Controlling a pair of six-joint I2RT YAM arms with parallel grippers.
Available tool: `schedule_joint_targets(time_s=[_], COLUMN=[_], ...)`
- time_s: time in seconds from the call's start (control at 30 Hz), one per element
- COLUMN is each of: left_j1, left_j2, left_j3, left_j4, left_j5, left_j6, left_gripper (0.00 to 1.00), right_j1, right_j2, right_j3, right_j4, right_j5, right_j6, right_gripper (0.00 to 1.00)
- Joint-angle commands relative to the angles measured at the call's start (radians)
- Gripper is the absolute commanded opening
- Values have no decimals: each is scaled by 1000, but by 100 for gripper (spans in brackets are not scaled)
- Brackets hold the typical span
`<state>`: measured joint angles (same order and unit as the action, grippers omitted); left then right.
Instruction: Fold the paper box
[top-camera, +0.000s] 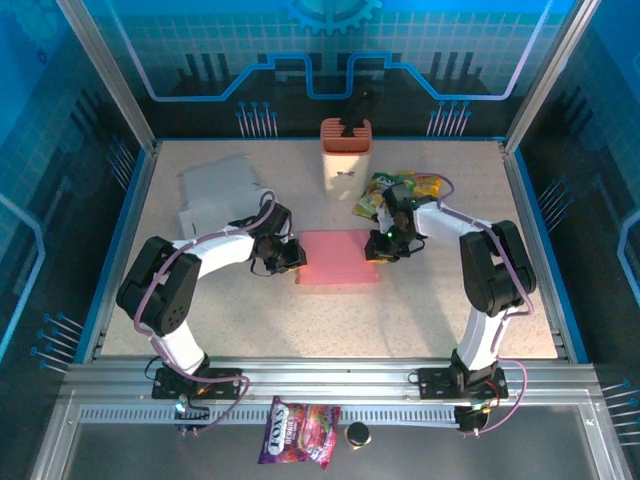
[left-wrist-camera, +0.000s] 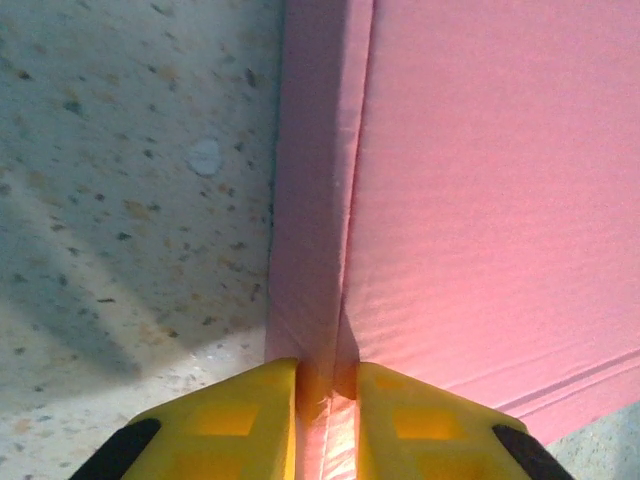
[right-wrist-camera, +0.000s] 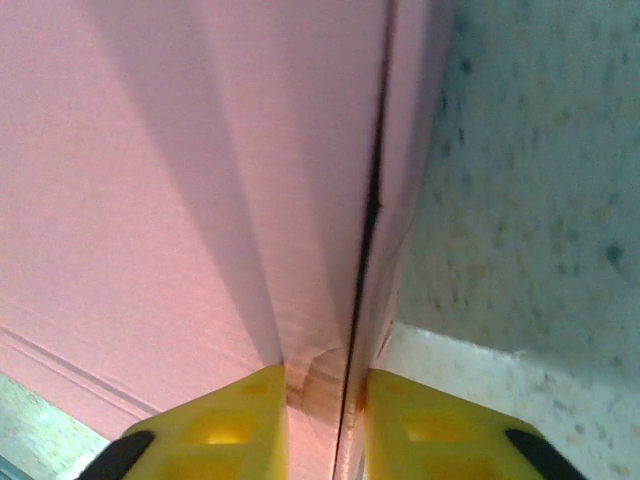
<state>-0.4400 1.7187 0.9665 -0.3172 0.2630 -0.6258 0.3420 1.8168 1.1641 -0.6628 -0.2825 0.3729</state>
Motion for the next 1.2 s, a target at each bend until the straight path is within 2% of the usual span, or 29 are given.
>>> schedule_joint_targets(time_s=[0.0,0.17,0.37,0.6,0.77,0.9,1.17], left_j1=[-34,-38,-38,-38,-24,13,61], left_j2=[-12,-21,-5,-5,-20,-41,-24], left_j3=[-14,-36,-17,-30,-73,-138,-178], left_j4=[-57,-48,-57,-55,-21,63,107], left_j5=[3,6,7,-12,-4,54,102], left_j6=[9,11,40,38,26,9,8], left_gripper=[20,18,15,10,0,0,0], right_j1=[12,-33,-95,-136,-148,-149,-136], right_j2=[-84,-166,-149,-44,17,39,72], right_j3=[-81,-158,-159,-100,-63,-60,-90], right_j4=[-46,-5,79,112,131,178,336], right_j5=[35,20,-136,-209,-296,-384,-564], right_j6=[7,2,-51,-89,-118,-113,-20], right_gripper=[29,42,59,64,67,69,70])
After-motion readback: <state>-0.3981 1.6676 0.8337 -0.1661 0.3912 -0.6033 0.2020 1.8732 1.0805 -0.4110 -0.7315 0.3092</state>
